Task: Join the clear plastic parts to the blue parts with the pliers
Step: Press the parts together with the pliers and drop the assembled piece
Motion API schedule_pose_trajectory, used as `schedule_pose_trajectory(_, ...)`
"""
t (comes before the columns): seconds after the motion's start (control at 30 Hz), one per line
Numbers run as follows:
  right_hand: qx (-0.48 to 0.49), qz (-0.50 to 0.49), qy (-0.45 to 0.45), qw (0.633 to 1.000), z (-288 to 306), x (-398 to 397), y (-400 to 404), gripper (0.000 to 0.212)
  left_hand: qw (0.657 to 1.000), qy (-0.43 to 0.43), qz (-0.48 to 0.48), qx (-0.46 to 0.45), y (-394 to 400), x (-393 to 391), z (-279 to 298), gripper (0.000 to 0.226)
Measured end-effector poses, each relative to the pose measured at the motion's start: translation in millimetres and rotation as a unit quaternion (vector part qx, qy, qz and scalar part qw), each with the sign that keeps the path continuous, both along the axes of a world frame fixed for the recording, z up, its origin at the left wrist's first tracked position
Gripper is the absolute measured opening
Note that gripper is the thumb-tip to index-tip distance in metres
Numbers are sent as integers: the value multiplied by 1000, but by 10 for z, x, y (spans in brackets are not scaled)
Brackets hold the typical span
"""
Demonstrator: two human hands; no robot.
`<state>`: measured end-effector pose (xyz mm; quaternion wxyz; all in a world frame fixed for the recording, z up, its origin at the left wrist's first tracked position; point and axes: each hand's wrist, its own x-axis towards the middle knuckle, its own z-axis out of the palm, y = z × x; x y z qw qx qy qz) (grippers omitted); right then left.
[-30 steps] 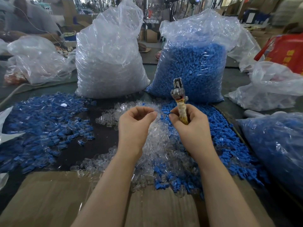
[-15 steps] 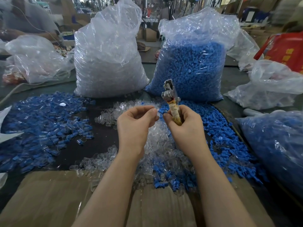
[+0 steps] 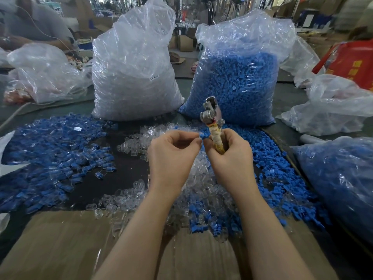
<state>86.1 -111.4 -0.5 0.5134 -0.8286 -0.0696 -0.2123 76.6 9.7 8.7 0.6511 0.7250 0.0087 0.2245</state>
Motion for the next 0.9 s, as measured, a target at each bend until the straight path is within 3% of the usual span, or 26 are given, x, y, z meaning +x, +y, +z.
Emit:
schedule_pose_trajectory(0.17, 8, 7, 8, 1000, 5, -6, -9, 27, 999, -22, -4, 38, 1, -19, -17, 17)
schedule_pose_trajectory(0.37, 53, 57, 44, 996, 20, -5, -25, 6, 998, -24, 6, 51, 4, -9, -35, 19)
schedule_pose_trajectory(0.53, 66, 75, 73, 992, 61, -17, 14, 8, 999, -26, 16, 41, 26, -2, -47, 17)
schedule_pose_trajectory(0.77, 24, 109, 142, 984, 34, -1, -133, 9, 982, 34, -26, -185, 99, 28, 2, 12)
schedule_pose_trajectory(0.9, -2, 134, 165, 977, 36, -17, -183, 8, 972, 29, -36, -229, 127, 27, 30, 10)
